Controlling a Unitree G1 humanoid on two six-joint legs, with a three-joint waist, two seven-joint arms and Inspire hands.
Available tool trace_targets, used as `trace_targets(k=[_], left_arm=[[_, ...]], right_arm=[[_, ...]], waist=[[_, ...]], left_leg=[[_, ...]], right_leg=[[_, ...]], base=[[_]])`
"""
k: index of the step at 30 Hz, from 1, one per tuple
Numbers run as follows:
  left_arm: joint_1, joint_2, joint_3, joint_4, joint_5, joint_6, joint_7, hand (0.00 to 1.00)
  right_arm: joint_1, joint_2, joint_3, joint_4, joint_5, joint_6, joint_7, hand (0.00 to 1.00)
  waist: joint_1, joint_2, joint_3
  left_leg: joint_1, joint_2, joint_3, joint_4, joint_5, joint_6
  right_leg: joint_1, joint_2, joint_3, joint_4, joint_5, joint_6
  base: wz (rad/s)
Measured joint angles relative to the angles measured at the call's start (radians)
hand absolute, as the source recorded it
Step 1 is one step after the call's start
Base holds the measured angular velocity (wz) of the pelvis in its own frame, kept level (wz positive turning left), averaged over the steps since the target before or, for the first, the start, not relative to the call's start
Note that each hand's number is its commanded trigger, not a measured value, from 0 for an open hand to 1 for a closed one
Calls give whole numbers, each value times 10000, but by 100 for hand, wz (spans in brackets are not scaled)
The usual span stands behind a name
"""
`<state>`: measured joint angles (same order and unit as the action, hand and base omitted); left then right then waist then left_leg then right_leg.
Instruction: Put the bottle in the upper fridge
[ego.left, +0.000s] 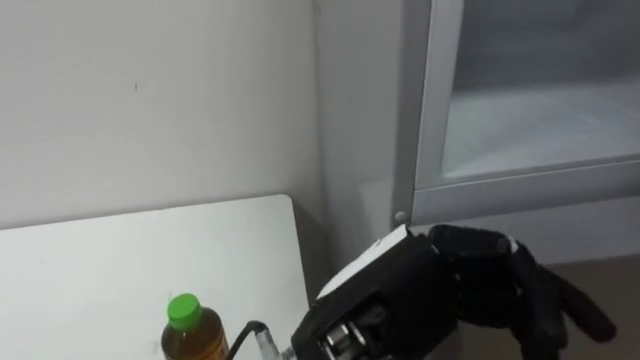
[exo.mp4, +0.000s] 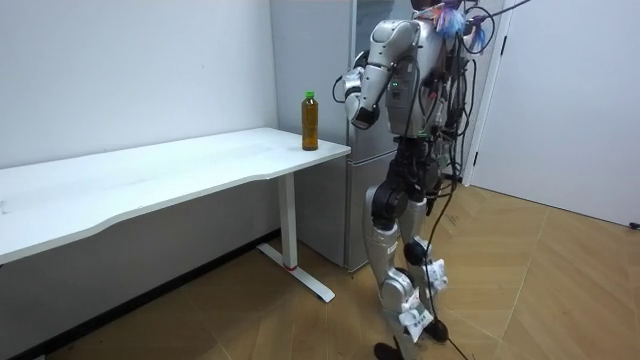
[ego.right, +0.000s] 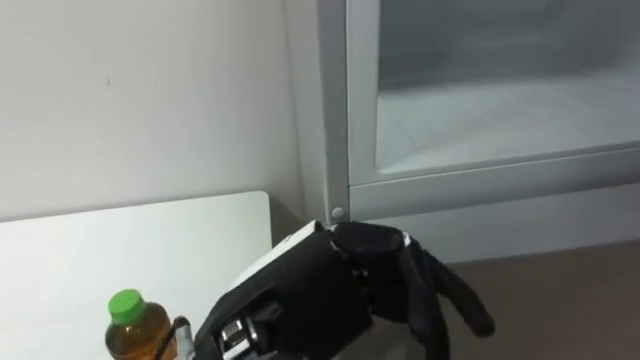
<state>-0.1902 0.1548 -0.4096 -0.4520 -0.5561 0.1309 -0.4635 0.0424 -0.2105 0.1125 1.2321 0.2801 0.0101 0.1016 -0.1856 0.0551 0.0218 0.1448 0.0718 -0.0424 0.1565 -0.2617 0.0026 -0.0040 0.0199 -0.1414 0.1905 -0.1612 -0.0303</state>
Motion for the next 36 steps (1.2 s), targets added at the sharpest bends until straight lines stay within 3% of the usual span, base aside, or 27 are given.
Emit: trace_targets(k=[1, 3, 4, 7, 11, 13, 18, 20, 26, 32, 36], left_arm=[[-49, 1, -113, 42, 89, 155, -71, 0], [-64, 24, -189, 49, 98, 359, -123, 0], [-103, 101, -192, 42, 101, 405, -208, 0], [-222, 105, -229, 41, 100, 555, -293, 0], [-222, 104, -256, 43, 192, 659, -296, 0], [-222, 109, -255, 100, 219, 658, -293, 0], [-222, 68, -276, 205, 217, 659, -292, 0], [-227, -3, -273, 205, 218, 658, -298, 0], [-233, -77, -266, 206, 267, 655, -481, 0], [-292, -84, -313, 210, 162, 647, -500, 0], [-856, -83, -795, 214, 193, 648, -492, 0]], right_arm=[[-50, 80, 197, -57, 45, -3, -52, 0], [-10, 124, 309, -90, 88, 63, -72, 0], [39, 107, 299, -95, 175, 80, -71, 0], [114, 37, 242, -99, 325, 180, -43, 0], [109, 41, 225, -86, 415, 187, -41, 0], [123, 24, 226, -82, 475, 182, -39, 0], [127, -90, 224, 97, 500, 128, 24, 0], [165, -176, 200, 164, 423, 127, 41, 0], [281, -218, 171, 204, 234, 126, 78, 0], [352, -211, 219, 206, 240, 142, 31, 0], [328, -204, 205, 188, 115, 229, -76, 0]], waist=[[-341, -69, 65], [-610, -104, 85], [-650, -57, 50], [-456, -34, 17], [-451, -35, -15], [-508, -15, -29], [-596, 77, -89], [-643, 194, -161], [-687, 204, -146], [-823, 109, -82], [-1037, 157, -107]], left_leg=[[-131, 45, 362, 31, 52, -167], [-206, 49, 1152, 64, 102, -256], [-206, 102, 1571, 1, 152, -333], [-58, 126, 2060, -74, 184, -383], [12, 15, 2104, -60, 184, -382], [13, 25, 2511, -21, 184, -382], [-29, 65, 2871, 121, 183, -380], [-5, 77, 2921, 128, 187, -378], [77, 79, 2928, 143, 212, -384], [32, 67, 3132, 142, 211, -383], [-105, 47, 3186, 144, 212, -382]], right_leg=[[49, 11, -298, -74, 116, -50], [92, 7, -233, -61, 119, -56], [94, 21, -115, -64, 118, -55], [115, 51, -26, -71, 117, -48], [283, 3, -218, -190, 128, -30], [298, 8, -239, -208, 134, -20], [236, -17, -199, -194, 157, -47], [227, -4, -122, -189, 162, -55], [171, 16, 1, -91, 142, -60], [25, 0, 73, -16, 185, -40], [-87, 15, 114, -29, 223, -20]], base=[[0], [37], [29], [0], [2], [2], [-3], [0], [0], [-6], [-1]])
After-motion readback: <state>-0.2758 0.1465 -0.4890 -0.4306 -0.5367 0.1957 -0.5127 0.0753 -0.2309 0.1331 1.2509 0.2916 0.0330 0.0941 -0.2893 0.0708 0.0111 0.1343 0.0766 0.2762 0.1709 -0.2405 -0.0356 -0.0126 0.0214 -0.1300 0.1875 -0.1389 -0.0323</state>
